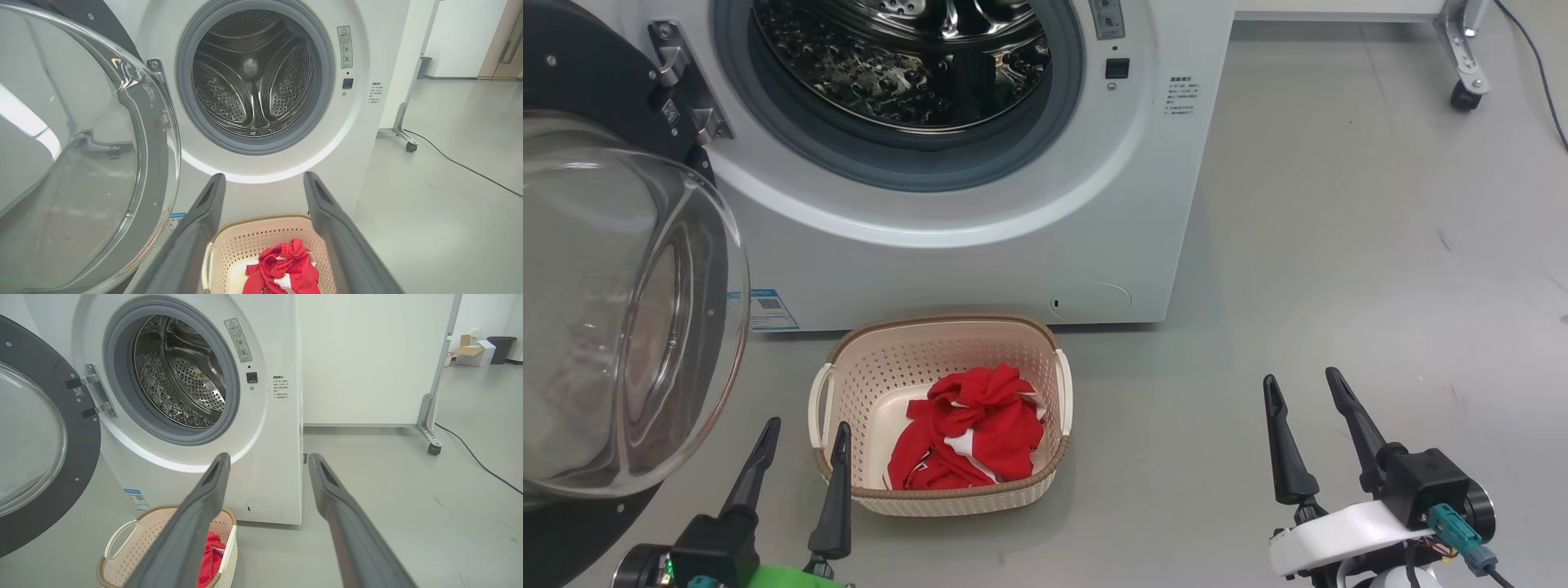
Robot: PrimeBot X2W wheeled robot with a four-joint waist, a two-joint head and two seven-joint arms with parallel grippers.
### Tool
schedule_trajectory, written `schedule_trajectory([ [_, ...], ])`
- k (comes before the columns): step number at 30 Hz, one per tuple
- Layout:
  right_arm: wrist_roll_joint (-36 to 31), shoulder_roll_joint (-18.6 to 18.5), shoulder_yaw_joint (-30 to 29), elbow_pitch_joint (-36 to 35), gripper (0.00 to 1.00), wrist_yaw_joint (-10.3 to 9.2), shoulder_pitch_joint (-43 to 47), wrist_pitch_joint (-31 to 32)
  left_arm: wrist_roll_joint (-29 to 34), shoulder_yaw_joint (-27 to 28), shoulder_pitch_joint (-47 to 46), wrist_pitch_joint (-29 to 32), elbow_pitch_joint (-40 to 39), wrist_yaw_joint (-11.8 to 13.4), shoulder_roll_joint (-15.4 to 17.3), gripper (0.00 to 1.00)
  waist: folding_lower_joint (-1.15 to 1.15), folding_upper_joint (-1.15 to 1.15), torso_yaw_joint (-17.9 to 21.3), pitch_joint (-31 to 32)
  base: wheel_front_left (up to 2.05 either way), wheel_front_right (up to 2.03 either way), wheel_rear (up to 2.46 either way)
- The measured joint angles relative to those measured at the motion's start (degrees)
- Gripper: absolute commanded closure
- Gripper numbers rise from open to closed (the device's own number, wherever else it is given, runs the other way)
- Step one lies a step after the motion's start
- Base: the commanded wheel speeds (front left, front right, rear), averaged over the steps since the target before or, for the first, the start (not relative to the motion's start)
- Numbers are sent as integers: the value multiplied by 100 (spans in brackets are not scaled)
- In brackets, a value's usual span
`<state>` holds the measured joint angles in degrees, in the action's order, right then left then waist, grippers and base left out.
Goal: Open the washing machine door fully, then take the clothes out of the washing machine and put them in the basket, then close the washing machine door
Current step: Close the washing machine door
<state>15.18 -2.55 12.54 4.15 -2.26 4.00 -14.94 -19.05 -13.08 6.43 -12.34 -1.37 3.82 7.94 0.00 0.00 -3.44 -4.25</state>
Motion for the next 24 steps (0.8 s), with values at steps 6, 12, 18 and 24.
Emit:
schedule_trajectory([
  [6, -10, 0, -44, 12, 0, 2, 8, 0, 0, -1, -3, 0, 31, 27, -31, 0, 0, 0, -272, 4, 0, 0, 0],
  [12, -37, 0, -52, 34, 0, 18, 8, 0, 8, 11, -5, -8, 57, 51, -66, 0, 0, 0, -618, 13, 0, 0, 0],
  [18, -91, 0, -59, 105, 0, 67, 11, 1, 9, 31, -7, -9, 101, 79, -104, 0, 0, 0, -1015, 40, 0, 0, 0],
  [24, -112, 1, -57, 140, 0, 118, 23, 1, 9, 41, -6, -10, 144, 102, -113, 0, 0, 0, -1442, 85, 0, 0, 0],
])
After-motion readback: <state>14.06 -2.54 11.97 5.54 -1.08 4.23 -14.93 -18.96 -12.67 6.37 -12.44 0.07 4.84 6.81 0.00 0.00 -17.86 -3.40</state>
